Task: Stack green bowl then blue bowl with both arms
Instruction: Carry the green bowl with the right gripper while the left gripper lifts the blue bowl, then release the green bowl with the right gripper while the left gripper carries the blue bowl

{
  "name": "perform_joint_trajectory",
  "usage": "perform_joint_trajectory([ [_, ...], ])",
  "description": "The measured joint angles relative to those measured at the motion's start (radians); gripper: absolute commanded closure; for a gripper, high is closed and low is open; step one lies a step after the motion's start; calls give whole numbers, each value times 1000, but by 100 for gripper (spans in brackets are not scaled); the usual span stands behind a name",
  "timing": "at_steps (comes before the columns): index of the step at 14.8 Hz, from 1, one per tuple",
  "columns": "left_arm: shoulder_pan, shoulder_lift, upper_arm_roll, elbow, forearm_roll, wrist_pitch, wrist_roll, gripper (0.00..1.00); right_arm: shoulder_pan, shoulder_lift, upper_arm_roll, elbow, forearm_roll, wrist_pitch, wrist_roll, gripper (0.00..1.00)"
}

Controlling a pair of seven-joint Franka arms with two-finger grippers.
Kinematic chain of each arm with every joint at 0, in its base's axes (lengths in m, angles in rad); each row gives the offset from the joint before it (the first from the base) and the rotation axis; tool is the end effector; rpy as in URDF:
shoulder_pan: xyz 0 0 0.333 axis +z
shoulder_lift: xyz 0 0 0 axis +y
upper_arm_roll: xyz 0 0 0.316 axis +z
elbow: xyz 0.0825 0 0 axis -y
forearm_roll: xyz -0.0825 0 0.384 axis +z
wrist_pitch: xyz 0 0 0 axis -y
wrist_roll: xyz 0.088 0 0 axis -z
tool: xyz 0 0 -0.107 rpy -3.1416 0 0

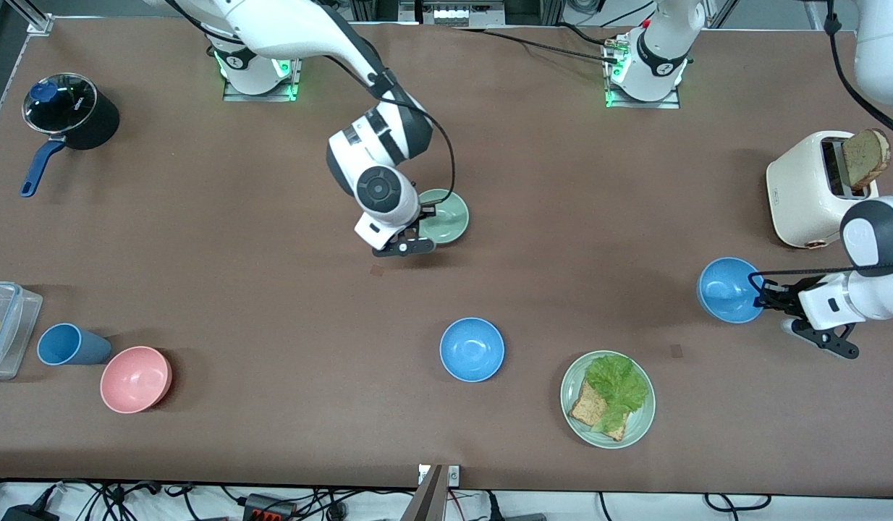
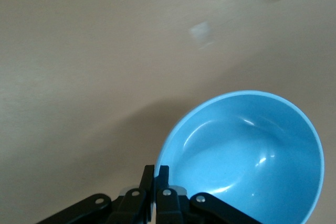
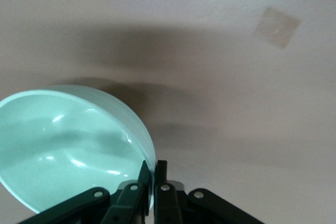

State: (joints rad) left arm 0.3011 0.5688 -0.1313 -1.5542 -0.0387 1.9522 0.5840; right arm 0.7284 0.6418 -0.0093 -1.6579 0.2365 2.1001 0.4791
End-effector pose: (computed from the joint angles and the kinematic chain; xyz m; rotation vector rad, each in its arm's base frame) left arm 0.6672 0.1240 0.3062 2.9220 -0.5653 -0.1723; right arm 0.4907 0.4453 0.2211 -3.0684 -0.1552 0.4149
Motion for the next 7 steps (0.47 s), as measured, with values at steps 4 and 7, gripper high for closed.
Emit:
perform_joint_trajectory([
  [4,-3,-154,-99,-129,0,-53,-161,100,9,2,-6,21,17,6,37,0],
  [7,-3,-281,-164,-258,-1,-57,-279,99,-16,-24,-32,94,20,-10,40,0],
])
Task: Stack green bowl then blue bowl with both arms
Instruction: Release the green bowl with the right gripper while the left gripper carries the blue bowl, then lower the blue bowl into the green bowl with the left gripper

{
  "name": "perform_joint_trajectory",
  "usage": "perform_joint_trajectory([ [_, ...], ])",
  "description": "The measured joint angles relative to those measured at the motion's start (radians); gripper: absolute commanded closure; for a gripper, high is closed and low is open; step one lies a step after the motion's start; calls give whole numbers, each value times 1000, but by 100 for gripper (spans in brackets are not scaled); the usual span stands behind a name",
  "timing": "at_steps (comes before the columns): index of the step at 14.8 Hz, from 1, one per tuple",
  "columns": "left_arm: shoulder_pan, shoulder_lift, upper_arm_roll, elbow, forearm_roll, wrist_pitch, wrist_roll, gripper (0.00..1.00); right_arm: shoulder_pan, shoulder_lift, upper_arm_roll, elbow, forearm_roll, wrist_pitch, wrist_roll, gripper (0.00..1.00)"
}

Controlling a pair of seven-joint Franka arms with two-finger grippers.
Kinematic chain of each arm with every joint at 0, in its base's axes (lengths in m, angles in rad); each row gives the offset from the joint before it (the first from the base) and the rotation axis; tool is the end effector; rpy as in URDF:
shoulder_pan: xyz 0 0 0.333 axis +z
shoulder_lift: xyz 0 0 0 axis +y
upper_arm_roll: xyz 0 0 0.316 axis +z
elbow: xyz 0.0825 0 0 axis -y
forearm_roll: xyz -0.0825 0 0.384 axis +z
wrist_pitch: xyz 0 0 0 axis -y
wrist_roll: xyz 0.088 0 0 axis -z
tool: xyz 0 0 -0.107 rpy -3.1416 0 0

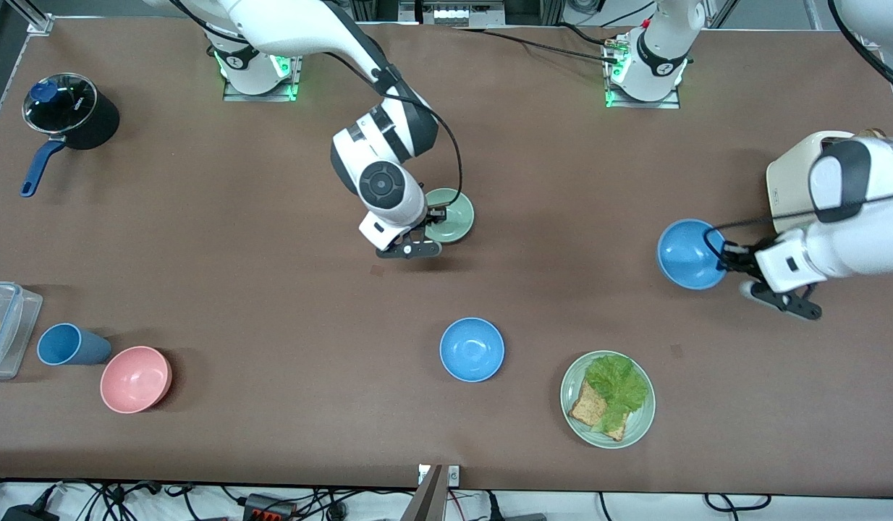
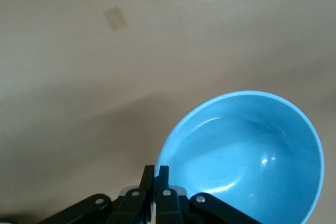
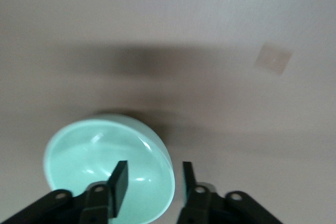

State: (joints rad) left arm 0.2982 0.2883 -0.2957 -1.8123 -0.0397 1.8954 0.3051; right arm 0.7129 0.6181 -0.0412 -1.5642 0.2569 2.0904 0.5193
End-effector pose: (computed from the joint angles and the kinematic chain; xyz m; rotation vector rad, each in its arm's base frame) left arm 0.6059 0.0090 0.3743 2.9526 -0.4203 -0.2584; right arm 0.5305 0.4427 0.2765 -3.0199 -0.0314 0.2767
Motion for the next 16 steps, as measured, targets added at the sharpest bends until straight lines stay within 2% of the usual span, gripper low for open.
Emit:
perform_joint_trajectory([
  [3,0,-99,-96,-114,-7,1,-161,99,-81,-88,-44,39,0,-31,-1,0],
  [5,0,-136,-188,-161,-28,3,-283,99,-150,-147,-66,43,-3,-43,-13,0],
  [10,-22,-118,-488,-206,-42,128,-697,99,-328,-201,-86,122,-48,-184,-120,0],
  [12,-52,-85,-534,-210,-42,188,-784,100,-383,-201,-86,160,-67,-239,-160,0],
  [16,-167,1,-538,-209,-10,301,-948,100,-471,-211,-86,191,-72,-265,-230,0],
])
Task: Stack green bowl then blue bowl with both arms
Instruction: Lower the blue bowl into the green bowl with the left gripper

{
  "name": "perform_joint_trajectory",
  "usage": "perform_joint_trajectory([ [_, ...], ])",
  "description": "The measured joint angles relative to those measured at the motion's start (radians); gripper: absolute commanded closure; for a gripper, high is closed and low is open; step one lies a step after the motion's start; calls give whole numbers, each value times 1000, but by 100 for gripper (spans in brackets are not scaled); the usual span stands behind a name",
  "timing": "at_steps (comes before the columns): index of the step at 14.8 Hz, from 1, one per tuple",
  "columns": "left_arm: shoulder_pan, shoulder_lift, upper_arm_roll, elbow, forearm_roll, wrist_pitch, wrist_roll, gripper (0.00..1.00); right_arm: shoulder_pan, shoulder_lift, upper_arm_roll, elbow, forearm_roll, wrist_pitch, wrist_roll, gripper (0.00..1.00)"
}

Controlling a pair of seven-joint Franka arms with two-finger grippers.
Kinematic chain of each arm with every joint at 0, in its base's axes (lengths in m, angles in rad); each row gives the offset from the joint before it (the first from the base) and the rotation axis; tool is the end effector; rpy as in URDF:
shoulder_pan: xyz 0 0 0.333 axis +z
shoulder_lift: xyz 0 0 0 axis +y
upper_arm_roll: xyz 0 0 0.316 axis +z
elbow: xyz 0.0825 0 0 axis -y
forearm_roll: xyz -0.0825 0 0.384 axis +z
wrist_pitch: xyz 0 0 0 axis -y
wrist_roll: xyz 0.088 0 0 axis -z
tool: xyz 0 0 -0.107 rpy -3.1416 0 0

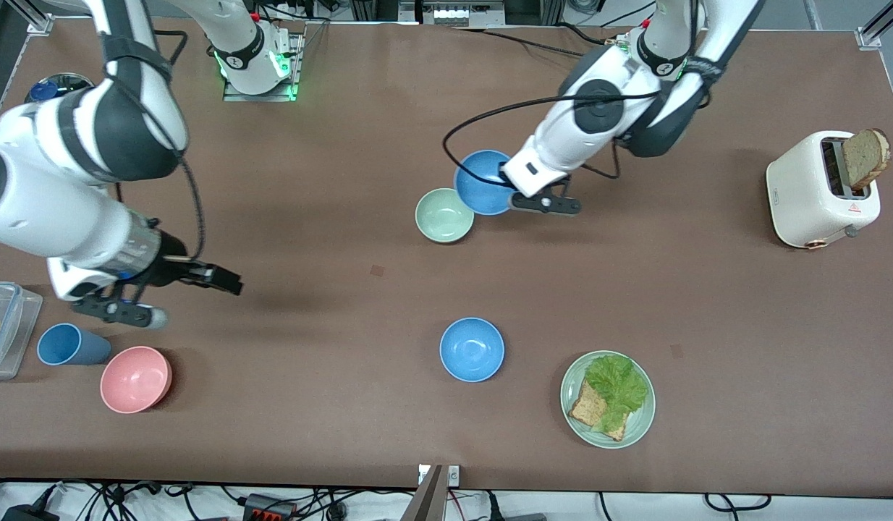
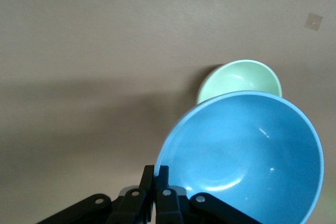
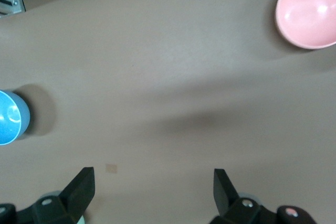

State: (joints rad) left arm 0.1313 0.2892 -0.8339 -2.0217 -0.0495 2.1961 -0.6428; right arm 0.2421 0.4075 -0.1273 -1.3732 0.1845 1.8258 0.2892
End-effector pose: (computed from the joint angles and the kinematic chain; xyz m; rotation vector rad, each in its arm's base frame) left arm 0.4552 -0.3663 0.3516 2.9471 -0.0171 -0.2604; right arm 0.6781 0.1084 0.4906 -2.9891 0.3077 -0.0320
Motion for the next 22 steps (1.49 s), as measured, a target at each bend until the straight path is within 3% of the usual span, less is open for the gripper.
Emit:
perform_joint_trajectory([
  [5,-107,111,1,57,252,43,-230,100,-163,-69,5,10,-21,-114,-176,0],
  [7,-121,165,1,85,321,44,-266,100,-242,-100,50,11,-81,-140,-243,0],
  [10,-137,236,5,128,364,44,-278,100,-298,-132,110,11,-157,-150,-287,0],
  [16,-206,305,48,186,406,44,-301,99,-298,-161,123,11,-180,-209,-290,0],
  [18,-227,316,67,198,406,44,-306,82,-299,-168,123,11,-184,-252,-290,0],
  [22,-228,322,79,227,406,25,-313,72,-291,-170,107,11,-187,-263,-290,0],
])
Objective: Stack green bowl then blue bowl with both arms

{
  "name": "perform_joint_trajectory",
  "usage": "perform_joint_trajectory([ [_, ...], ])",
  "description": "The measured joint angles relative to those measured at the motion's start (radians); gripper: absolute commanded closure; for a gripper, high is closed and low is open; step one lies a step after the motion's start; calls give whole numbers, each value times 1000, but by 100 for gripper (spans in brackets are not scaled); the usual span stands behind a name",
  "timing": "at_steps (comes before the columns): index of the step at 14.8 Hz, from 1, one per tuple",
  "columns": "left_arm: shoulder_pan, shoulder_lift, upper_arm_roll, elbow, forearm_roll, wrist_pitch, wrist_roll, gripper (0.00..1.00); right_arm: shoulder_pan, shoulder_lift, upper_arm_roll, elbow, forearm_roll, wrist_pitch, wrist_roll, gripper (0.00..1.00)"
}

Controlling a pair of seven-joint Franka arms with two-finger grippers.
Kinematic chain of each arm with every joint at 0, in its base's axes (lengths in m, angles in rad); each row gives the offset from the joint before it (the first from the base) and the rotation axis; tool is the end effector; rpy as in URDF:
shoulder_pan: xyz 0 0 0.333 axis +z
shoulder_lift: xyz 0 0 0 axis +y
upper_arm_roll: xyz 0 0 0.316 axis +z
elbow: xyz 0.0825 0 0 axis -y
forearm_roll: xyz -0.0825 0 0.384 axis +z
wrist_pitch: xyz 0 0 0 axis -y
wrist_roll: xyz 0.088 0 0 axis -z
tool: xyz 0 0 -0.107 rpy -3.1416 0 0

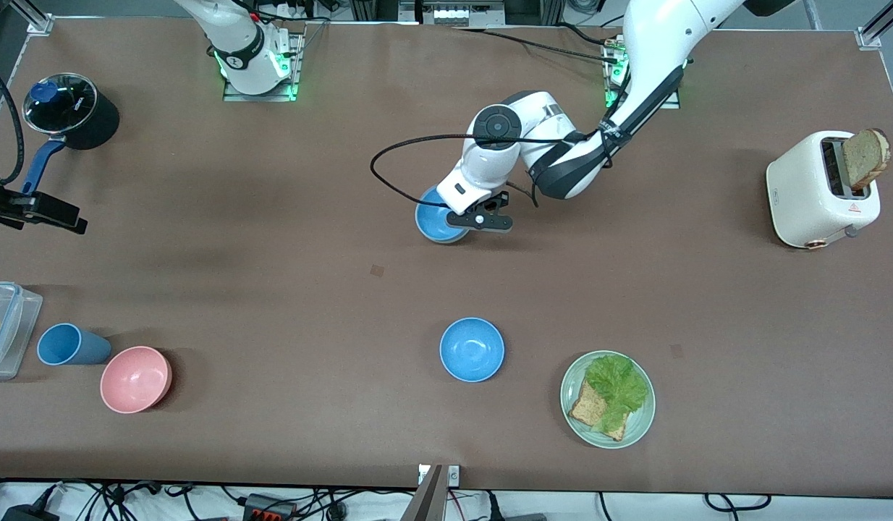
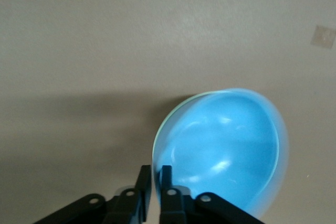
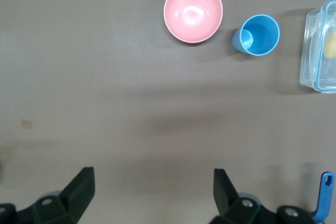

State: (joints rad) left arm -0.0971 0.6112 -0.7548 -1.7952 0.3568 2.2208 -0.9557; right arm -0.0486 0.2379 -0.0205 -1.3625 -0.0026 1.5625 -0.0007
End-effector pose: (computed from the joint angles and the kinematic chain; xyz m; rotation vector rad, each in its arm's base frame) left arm 0.4672 -0.4504 0.2840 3.0575 -0.0376 -0.1424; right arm 0.6234 -0.0419 0.5815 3.1331 -0.1064 -0.0597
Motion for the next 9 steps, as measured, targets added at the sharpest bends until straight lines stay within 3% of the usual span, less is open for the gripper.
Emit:
perform_joint_trajectory([
  [6,86,-12,-75,151,-1,-209,10,68,51,-2,-51,-3,0,-3,0,0],
  [9,182,-16,-90,181,-1,-216,103,52,51,-25,-54,-37,-1,-5,0,0],
])
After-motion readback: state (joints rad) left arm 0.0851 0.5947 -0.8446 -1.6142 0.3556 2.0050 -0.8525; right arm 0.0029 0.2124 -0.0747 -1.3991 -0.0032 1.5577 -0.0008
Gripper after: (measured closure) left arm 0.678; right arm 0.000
